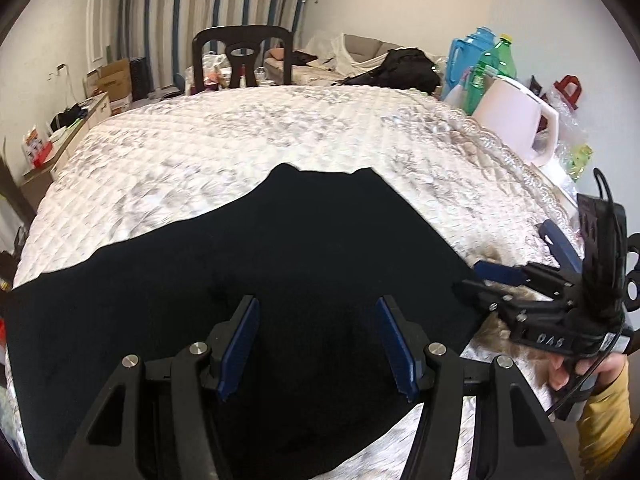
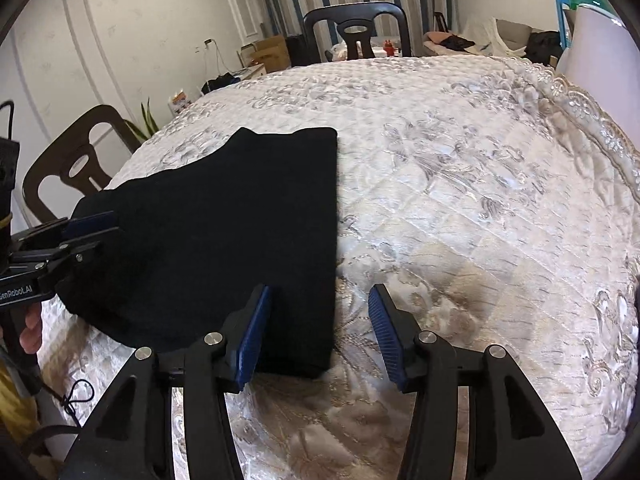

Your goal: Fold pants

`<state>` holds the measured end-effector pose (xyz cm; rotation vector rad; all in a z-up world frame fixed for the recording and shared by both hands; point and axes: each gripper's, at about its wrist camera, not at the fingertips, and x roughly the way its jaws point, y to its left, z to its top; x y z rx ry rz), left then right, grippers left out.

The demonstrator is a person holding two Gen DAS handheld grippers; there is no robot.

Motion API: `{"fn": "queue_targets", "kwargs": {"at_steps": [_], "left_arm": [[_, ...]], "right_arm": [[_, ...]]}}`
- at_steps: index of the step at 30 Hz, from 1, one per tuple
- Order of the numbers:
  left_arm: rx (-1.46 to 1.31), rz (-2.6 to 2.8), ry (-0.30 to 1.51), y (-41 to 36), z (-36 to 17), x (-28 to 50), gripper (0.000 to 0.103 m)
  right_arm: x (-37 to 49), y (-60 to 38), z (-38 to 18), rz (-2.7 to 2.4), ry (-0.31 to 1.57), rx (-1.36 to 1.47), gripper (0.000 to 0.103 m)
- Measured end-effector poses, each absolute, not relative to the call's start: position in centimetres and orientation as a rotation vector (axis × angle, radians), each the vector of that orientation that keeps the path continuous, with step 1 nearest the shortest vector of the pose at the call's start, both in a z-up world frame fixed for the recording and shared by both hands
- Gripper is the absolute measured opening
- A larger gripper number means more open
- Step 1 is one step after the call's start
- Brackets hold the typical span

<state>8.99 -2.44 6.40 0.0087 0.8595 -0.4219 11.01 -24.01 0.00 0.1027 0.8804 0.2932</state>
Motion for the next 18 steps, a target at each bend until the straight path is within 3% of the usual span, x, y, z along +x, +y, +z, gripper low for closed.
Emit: {"fn": "queue_targets", "kwargs": {"at_steps": [7, 10, 13, 18], "left_arm": [[-0.018, -0.512, 0.815, -3.8, 7.8, 9.9, 0.063], [-0.022, -0.568, 0.783, -4.6, 8.6, 10.6, 0.063], [-0.031, -0.631, 0.801, -5.7, 8.8, 11.7, 0.063], [-0.076, -0.724, 0.884, -7.7, 8.2, 14.0, 0.066]], "right_arm": [[10.4, -23.9, 0.0, 0.299, 0.866, 0.119, 0.051], [10.1, -23.6, -0.1, 0.331, 0.866, 0.139, 0.038], [9.9, -23.9, -0.2, 0.322, 0.854, 0.171, 0.036], [10.0, -24.8, -0.3, 0.336, 0.848, 0.246, 0.024]]}}
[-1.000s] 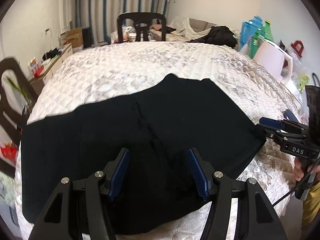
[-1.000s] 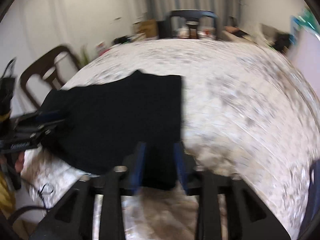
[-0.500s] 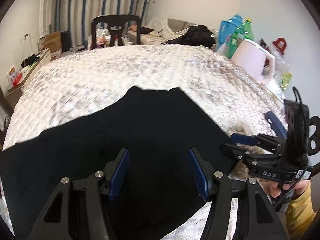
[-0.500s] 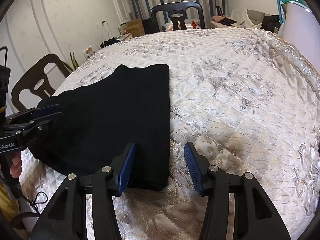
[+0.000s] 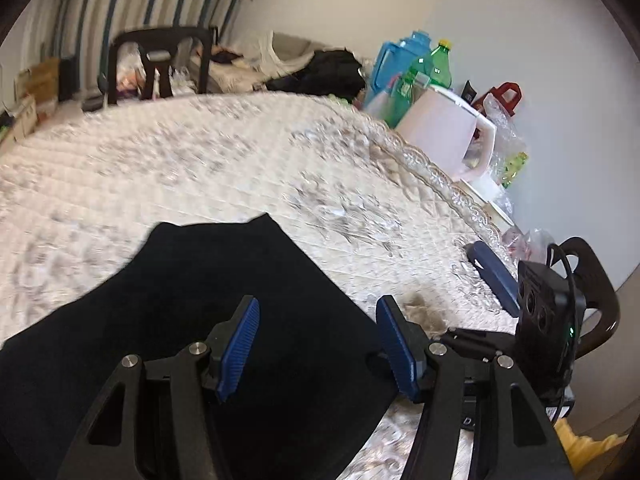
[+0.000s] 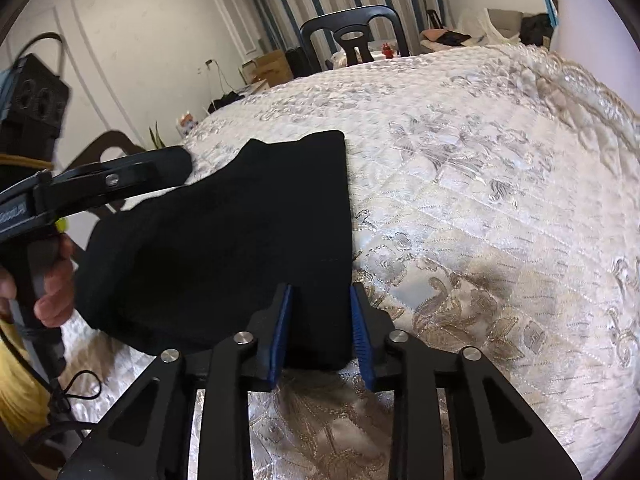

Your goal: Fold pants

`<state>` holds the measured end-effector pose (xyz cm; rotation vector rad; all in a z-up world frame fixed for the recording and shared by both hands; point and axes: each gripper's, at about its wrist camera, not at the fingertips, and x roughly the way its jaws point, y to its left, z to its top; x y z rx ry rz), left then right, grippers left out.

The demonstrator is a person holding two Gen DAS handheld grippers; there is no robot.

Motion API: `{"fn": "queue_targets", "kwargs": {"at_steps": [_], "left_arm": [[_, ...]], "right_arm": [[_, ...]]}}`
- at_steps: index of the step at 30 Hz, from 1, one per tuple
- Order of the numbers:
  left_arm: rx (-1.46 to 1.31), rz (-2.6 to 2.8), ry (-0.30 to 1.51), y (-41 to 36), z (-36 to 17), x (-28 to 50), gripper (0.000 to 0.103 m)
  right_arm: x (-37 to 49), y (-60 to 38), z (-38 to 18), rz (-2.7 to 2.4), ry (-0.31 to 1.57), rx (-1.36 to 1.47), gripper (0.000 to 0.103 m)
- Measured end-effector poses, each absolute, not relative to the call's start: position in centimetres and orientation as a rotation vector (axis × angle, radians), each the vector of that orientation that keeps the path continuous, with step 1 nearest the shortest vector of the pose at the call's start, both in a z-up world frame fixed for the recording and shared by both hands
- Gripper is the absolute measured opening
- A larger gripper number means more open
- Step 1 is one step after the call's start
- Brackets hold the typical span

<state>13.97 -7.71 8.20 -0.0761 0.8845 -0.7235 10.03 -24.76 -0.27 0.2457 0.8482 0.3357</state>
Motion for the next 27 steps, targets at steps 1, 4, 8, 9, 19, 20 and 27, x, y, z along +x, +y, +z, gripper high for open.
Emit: {"fn": "queue_targets", "kwargs": {"at_steps": [1, 4, 8, 9, 19, 20, 27], "left_arm": [[-0.073, -0.730, 0.904, -8.2, 8.1, 14.4, 0.069], [-0.083, -0.733, 0.957, -9.3, 7.8, 15.6, 0.069], [-0.023, -0.717, 0.997, -10.6, 7.8, 16.7, 0.071], [-0.007, -0.727, 1.008, -11.0, 7.9, 16.9, 0.071], [0.147, -0.694, 1.095, -13.9, 7.6, 18.9, 0.076], [0.176, -0.680, 1.099, -14.2, 7.5, 19.0, 0.076], [0.311, -0.580, 1.081, -15.1, 7.1, 19.4, 0.076]], "right_arm": [[10.1, -25.1, -0.3, 0.351, 0.844, 0.275, 0.021], [10.0, -25.7, -0.3, 0.395, 0.821, 0.349, 0.015], [9.5, -25.7, 0.5, 0.470, 0.749, 0.410, 0.013], [9.4, -25.6, 0.6, 0.483, 0.739, 0.412, 0.013], [9.6, -22.8, 1.6, 0.578, 0.699, 0.371, 0.012], [9.6, -22.7, 1.7, 0.582, 0.698, 0.367, 0.012], [9.5, -22.2, 1.8, 0.597, 0.690, 0.341, 0.012]]}}
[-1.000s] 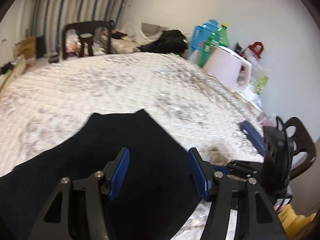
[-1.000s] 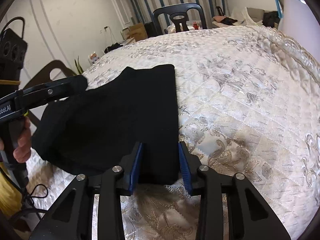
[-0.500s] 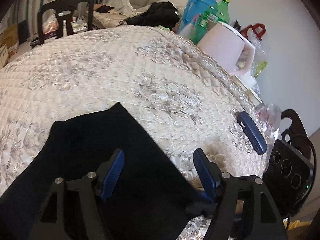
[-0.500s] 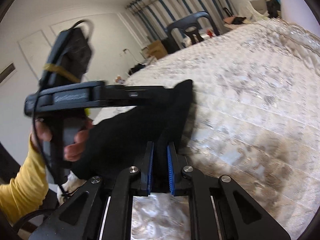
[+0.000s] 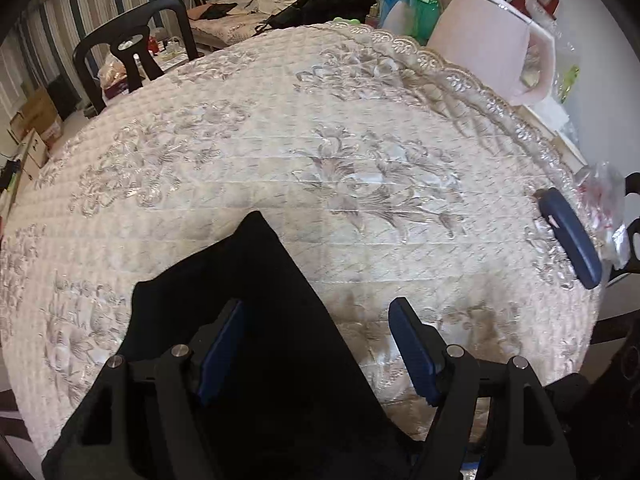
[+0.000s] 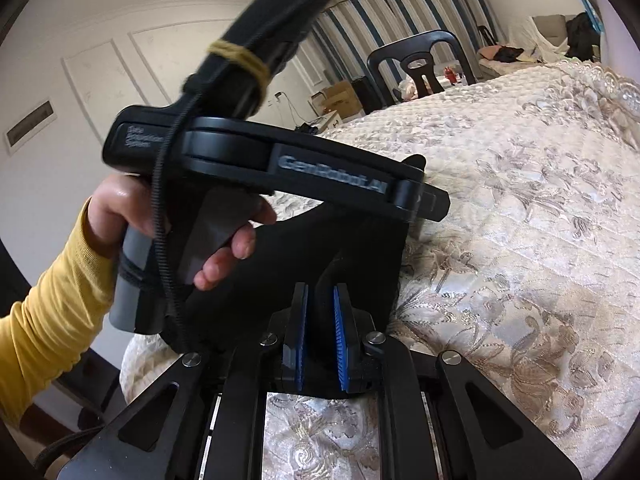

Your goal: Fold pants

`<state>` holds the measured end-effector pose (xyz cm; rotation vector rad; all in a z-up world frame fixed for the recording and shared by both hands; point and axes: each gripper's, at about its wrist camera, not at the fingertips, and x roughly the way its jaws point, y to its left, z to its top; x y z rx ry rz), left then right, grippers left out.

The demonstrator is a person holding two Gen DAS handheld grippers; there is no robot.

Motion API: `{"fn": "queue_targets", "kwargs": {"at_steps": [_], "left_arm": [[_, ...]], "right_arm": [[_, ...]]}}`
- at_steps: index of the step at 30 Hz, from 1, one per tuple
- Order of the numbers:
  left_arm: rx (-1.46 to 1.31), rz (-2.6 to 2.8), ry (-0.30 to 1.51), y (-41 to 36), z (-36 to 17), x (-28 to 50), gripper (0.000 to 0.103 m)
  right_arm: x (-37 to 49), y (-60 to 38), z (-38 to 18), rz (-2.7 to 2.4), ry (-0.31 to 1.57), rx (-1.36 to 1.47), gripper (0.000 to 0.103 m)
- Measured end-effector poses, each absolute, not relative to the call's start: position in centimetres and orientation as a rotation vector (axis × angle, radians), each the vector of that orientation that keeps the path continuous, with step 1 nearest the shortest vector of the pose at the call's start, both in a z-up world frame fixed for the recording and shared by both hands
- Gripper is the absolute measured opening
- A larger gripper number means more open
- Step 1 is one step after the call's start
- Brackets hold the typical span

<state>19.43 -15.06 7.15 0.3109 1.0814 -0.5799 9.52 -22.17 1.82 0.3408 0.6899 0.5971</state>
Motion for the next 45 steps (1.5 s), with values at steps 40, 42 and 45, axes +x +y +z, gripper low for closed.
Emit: {"fn": "queue_targets", "kwargs": {"at_steps": [40, 42, 45], "left_arm": [[-0.224, -0.612, 0.866, 6.0, 11.4, 15.4, 0.015], [-0.251, -0.598, 0.849, 7.6, 11.4, 15.1, 0.015], [-0.293, -0.579, 0.830, 10.0, 11.1, 14.7, 0.015]], "right_arm": [[8.1, -9.7, 7.1, 0.813, 0.595, 0.027, 0.010], [8.2, -8.7, 7.2, 0.837, 0.597, 0.014, 0.010], [8.9, -7.1, 7.0, 0.869, 0.603, -0.004, 0.010]]}}
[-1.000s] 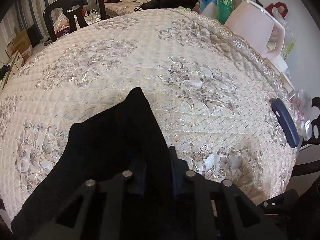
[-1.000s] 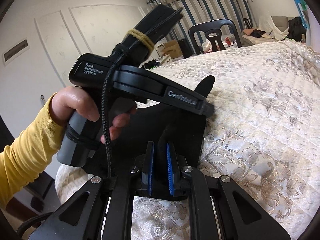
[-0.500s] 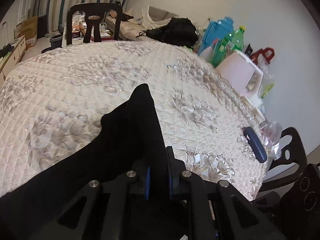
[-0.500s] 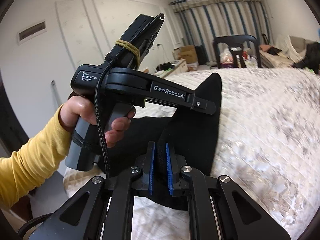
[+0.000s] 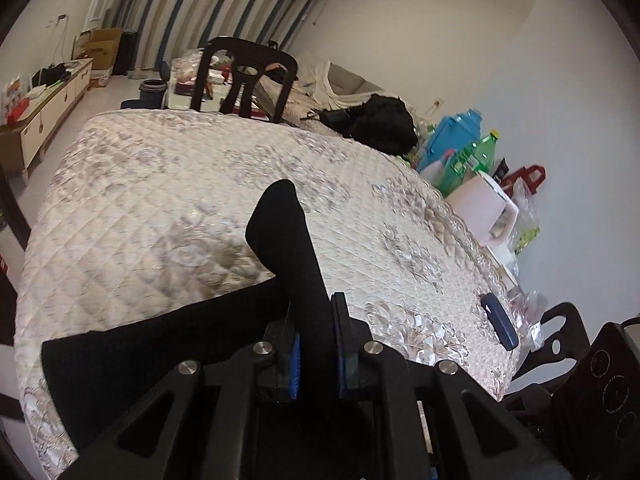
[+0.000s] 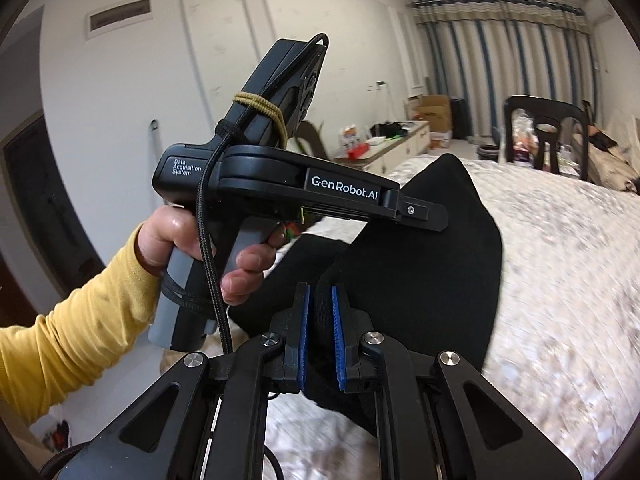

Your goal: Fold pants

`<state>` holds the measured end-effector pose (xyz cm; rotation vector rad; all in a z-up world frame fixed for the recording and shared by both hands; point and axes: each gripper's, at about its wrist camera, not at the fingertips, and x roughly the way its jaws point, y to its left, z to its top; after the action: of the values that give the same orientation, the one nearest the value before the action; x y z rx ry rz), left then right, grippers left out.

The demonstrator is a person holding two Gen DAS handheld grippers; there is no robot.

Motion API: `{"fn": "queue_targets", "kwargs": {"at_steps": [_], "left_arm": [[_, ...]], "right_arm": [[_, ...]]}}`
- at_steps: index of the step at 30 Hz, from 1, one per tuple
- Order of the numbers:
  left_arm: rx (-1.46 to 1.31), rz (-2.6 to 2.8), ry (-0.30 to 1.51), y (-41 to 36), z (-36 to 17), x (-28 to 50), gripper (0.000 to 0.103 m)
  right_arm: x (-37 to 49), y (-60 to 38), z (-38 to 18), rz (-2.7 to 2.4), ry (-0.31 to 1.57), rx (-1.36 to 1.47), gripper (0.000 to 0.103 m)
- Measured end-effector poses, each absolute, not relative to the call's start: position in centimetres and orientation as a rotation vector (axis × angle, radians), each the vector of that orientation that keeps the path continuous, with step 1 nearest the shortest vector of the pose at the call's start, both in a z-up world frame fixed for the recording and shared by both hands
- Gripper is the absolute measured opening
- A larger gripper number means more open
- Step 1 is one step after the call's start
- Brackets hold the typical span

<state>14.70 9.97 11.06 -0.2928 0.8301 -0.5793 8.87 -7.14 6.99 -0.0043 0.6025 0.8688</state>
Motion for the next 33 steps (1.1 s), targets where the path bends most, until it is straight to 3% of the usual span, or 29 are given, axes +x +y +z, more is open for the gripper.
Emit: {"fn": "queue_targets", "kwargs": {"at_steps": [18, 25, 33], "left_arm": [[-0.454, -0.492, 0.784, 21.0, 7.5, 12.8, 0.015], [-0.516, -0.449, 0.848, 23.5, 3.5, 12.8, 0.015], [-0.538, -0.455, 0.836, 24.2, 2.8, 12.0, 0.015]], "right_arm": [[9.7, 0.9, 4.8, 1.016, 0.656, -0.102, 0.010], [9.7, 2.6, 2.9, 1.023, 0.725, -0.141, 0.010], [9.3, 3.4, 2.4, 1.036, 0.758, -0.152, 0.010]]}}
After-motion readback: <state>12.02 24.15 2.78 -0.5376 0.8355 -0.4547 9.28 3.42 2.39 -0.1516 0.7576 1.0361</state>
